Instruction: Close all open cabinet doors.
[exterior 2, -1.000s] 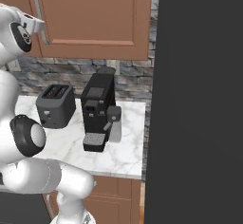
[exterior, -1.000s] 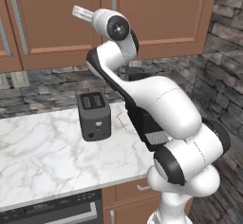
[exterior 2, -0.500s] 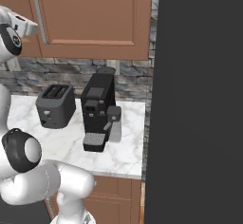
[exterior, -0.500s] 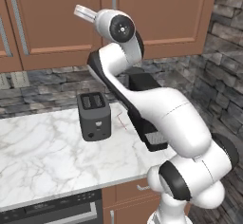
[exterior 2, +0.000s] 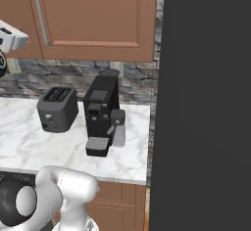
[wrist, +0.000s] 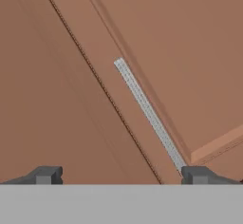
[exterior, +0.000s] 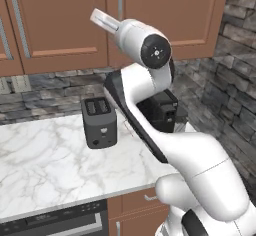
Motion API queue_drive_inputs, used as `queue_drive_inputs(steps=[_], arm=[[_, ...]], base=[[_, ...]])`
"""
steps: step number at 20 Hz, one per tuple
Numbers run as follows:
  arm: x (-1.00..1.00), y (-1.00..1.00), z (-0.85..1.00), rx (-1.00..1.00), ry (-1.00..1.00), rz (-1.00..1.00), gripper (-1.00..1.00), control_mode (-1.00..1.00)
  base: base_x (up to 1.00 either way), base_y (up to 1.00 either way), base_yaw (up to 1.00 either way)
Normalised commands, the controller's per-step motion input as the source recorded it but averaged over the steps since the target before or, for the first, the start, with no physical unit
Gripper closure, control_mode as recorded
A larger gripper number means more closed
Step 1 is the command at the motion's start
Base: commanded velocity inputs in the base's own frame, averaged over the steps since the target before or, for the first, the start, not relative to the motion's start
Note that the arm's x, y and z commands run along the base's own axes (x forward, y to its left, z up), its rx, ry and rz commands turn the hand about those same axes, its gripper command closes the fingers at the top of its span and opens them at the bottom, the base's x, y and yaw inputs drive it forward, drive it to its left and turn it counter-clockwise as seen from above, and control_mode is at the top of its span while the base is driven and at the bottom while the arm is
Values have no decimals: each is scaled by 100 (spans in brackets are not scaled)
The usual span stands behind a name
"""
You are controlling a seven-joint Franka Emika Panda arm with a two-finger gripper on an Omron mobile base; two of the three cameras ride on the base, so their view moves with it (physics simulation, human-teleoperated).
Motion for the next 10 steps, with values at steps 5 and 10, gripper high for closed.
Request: queue_drive_inputs(steps=[5,10], arm=[[-79,-30,18,5,-3,0,-100,-100],[-51,-56,12,3,3,0,-100,-100]], base=[[0,0,0],[0,0,0]])
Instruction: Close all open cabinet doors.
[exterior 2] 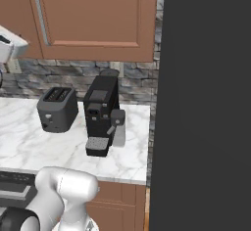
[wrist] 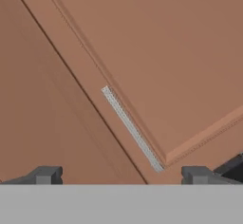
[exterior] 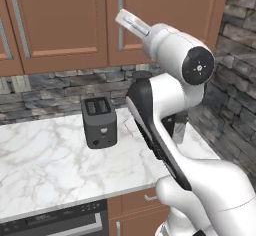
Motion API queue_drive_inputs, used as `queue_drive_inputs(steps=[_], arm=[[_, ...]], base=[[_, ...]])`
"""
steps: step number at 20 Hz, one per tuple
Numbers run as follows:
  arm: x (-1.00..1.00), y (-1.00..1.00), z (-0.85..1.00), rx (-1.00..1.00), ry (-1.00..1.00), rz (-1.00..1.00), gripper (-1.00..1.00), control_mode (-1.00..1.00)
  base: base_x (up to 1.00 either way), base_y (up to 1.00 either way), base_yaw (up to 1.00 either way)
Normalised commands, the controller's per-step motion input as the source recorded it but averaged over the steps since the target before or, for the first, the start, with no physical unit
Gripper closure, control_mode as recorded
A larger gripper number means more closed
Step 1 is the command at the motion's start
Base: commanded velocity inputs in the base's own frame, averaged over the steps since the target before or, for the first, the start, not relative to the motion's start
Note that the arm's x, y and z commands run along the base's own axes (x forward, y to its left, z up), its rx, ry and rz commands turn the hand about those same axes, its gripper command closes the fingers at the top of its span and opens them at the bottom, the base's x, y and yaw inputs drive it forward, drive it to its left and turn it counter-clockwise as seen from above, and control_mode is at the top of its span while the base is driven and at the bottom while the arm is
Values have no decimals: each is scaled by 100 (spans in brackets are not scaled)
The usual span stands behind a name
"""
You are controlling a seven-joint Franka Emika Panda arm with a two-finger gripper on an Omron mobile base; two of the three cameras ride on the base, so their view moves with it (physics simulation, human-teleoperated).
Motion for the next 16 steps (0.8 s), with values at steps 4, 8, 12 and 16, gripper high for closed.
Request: queue_drive_inputs(steps=[4,8,12,16], arm=[[-14,-63,2,0,23,0,-100,-100],[7,-73,-1,0,54,5,-100,-100],[29,-60,-11,0,67,11,-100,-100],[31,-41,-19,0,52,5,-100,-100]], base=[[0,0,0],[0,0,0],[0,0,0],[0,0,0]])
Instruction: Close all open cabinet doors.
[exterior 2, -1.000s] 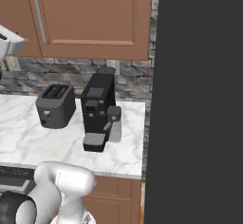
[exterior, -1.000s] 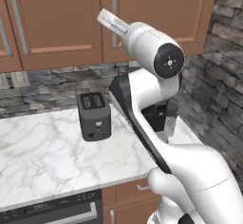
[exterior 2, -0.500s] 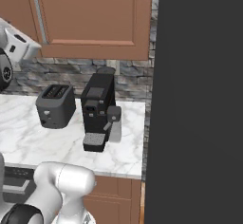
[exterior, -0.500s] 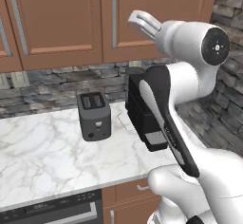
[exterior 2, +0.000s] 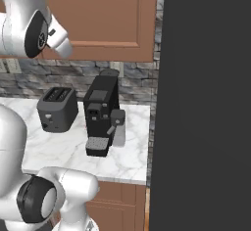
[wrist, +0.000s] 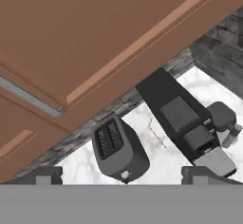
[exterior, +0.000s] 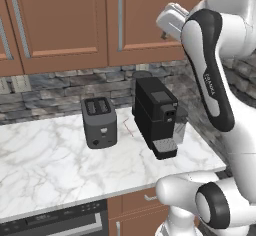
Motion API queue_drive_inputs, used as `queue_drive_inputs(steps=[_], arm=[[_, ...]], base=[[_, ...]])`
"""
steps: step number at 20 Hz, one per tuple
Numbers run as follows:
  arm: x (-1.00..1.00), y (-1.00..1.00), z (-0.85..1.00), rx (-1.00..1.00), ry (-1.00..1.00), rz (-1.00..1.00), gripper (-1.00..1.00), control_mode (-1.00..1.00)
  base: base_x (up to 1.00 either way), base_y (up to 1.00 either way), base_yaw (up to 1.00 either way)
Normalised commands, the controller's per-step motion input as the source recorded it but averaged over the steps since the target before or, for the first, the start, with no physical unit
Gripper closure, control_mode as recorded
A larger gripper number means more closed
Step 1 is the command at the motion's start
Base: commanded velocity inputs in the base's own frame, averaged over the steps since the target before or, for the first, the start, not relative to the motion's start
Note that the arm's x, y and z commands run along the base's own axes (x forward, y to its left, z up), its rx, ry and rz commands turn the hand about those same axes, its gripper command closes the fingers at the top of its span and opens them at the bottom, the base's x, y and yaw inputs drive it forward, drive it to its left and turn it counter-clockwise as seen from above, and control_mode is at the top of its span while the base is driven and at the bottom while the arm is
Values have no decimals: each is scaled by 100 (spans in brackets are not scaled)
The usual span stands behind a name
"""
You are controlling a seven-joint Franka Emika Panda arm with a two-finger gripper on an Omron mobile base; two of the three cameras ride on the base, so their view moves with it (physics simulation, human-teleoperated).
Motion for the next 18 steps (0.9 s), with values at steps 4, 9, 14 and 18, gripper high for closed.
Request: queue_drive_inputs(steps=[4,9,14,18], arm=[[3,-10,-61,-1,6,0,-100,-100],[-13,0,-35,-7,-1,0,-100,-100],[-58,0,0,-4,-4,0,-100,-100],[-85,0,0,-3,-19,2,-100,-100]], base=[[0,0,0],[0,0,0],[0,0,0],[0,0,0]])
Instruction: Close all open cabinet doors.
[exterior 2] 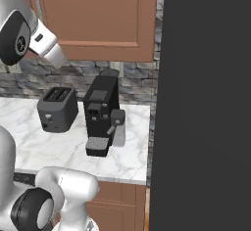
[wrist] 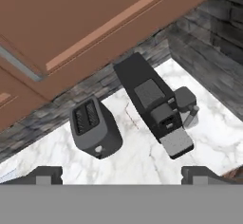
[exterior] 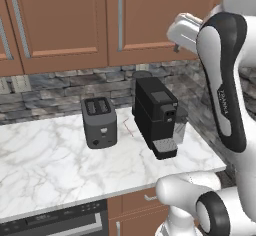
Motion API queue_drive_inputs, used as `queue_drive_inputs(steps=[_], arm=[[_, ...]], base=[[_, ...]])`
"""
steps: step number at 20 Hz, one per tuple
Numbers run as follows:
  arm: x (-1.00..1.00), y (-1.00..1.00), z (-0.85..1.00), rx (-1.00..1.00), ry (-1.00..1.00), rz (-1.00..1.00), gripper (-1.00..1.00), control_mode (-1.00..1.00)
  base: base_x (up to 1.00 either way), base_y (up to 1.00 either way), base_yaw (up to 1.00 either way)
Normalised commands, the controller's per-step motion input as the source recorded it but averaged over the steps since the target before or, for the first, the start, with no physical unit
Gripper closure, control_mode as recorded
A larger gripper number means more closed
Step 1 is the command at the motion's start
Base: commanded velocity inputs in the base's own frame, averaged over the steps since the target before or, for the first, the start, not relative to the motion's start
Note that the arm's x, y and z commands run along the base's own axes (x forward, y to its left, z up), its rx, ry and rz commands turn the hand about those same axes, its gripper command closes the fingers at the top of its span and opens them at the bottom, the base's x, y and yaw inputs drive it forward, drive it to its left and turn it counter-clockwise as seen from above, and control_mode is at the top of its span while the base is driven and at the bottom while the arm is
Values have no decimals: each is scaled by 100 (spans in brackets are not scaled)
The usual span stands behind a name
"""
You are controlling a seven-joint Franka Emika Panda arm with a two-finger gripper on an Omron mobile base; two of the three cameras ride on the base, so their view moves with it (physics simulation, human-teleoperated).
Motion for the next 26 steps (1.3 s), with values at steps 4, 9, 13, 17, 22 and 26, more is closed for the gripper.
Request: queue_drive_inputs(steps=[4,9,13,17,22,26], arm=[[-93,0,0,-1,-23,5,-100,-100],[-74,0,3,0,-7,9,-100,-100],[-8,0,0,0,16,4,-100,-100],[6,-3,0,0,0,0,-100,-100],[16,-1,0,0,0,0,-100,-100],[17,0,0,0,0,0,-100,-100]], base=[[0,0,0],[0,0,0],[0,0,0],[0,0,0],[0,0,0],[0,0,0]])
